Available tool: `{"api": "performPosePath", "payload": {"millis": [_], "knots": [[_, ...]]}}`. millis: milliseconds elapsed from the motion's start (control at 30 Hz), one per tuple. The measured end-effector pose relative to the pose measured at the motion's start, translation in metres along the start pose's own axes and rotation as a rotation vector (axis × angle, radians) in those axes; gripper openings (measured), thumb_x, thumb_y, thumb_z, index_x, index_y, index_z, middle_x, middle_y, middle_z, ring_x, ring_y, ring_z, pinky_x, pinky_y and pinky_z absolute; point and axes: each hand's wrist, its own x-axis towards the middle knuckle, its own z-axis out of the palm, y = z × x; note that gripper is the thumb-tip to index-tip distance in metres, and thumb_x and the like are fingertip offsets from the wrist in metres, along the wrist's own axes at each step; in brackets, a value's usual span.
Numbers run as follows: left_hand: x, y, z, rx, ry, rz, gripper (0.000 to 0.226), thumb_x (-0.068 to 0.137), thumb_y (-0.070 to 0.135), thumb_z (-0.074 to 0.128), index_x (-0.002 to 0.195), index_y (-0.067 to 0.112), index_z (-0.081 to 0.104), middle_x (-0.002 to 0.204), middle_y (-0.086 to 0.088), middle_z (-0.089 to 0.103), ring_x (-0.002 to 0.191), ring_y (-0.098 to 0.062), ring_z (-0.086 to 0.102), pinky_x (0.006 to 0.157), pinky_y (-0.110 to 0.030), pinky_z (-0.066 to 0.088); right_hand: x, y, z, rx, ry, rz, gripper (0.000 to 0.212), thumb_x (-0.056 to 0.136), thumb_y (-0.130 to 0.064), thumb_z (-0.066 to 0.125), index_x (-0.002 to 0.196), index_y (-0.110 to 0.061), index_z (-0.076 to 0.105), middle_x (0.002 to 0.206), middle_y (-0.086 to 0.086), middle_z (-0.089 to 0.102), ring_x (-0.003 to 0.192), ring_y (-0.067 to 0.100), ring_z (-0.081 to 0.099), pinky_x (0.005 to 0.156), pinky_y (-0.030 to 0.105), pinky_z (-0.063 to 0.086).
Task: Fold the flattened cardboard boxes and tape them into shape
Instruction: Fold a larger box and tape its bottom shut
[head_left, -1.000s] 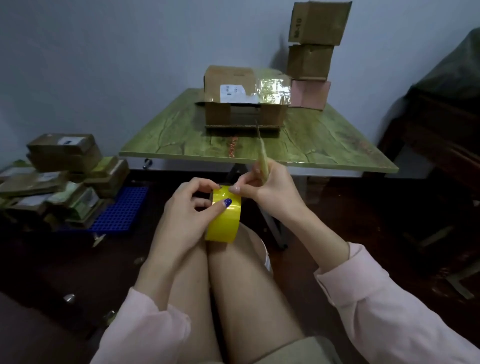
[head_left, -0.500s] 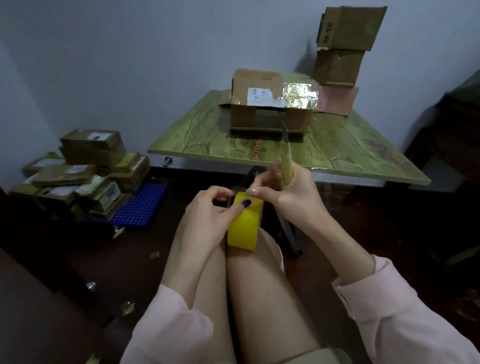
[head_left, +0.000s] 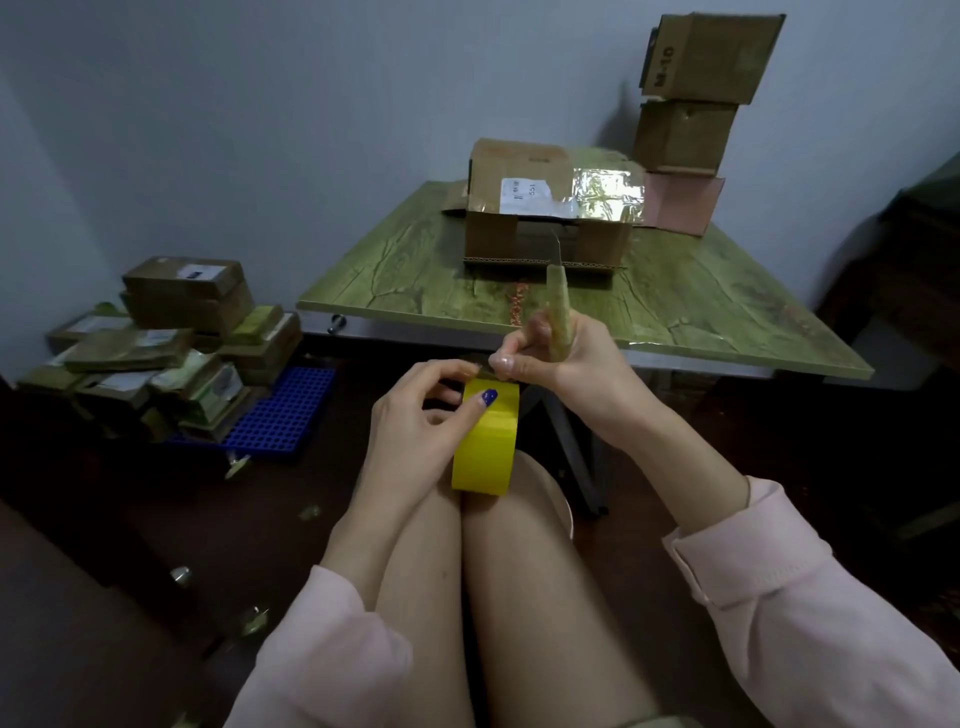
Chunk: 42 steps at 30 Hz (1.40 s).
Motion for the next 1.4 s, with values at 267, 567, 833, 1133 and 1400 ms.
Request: {"api": "performPosePath", "payload": {"millis": [267,567,833,1133,1400], "knots": [[0.011,-0.006,0.004,-0.118,0.088,0.019,0.046,0.081,0.007,0.07,0.12,0.023,0.052,0.08,0.008,0.067,0.07,-0.007,0.055,0.062,-0.025,0.043,-0.001,0.005,-0.006,-0.002,0.058,-0.001,0.041,0.08,0.008,0.067,0.074,-0.014,0.033,0.074,0.007,0.064,0.065,0.01,0.064,0.069,0.02,0.052],[0.016,-0.002,-0.008,0.112,0.133,0.289,0.039,0.082,0.024,0.067,0.12,0.027,0.058,0.075,0.013,0.071,0.067,-0.008,0.065,0.068,-0.016,0.049,-0.001,0.008,-0.002,-0.098,0.193,-0.015,0.04,0.08,-0.002,0.071,0.073,-0.015,0.035,0.069,0.008,0.064,0.065,0.01,0.064,0.079,0.031,0.054],[0.015,0.001,-0.001,0.182,0.129,0.23,0.053,0.082,0.022,0.07,0.131,0.021,0.05,0.082,0.02,0.067,0.06,-0.012,0.054,0.062,-0.007,0.04,0.002,0.007,-0.002,-0.139,0.166,-0.02,0.035,0.08,-0.005,0.072,0.077,-0.013,0.039,0.072,0.005,0.067,0.069,0.018,0.066,0.078,0.041,0.055],[0.031,-0.009,-0.002,-0.128,0.012,-0.022,0.055,0.081,0.009,0.07,0.129,0.015,0.044,0.081,0.009,0.067,0.065,-0.011,0.049,0.072,-0.022,0.047,0.003,0.003,-0.005,-0.171,0.15,-0.017,0.033,0.079,-0.004,0.073,0.08,-0.014,0.041,0.074,0.003,0.066,0.064,0.012,0.065,0.074,0.033,0.054],[0.04,-0.005,-0.011,-0.173,-0.134,-0.036,0.051,0.083,0.005,0.066,0.127,0.015,0.043,0.093,0.006,0.066,0.075,-0.012,0.05,0.075,-0.015,0.045,0.004,0.0,-0.009,-0.157,0.109,-0.037,0.028,0.079,0.0,0.072,0.08,-0.012,0.047,0.075,0.003,0.066,0.063,0.011,0.065,0.066,0.019,0.051]]}}
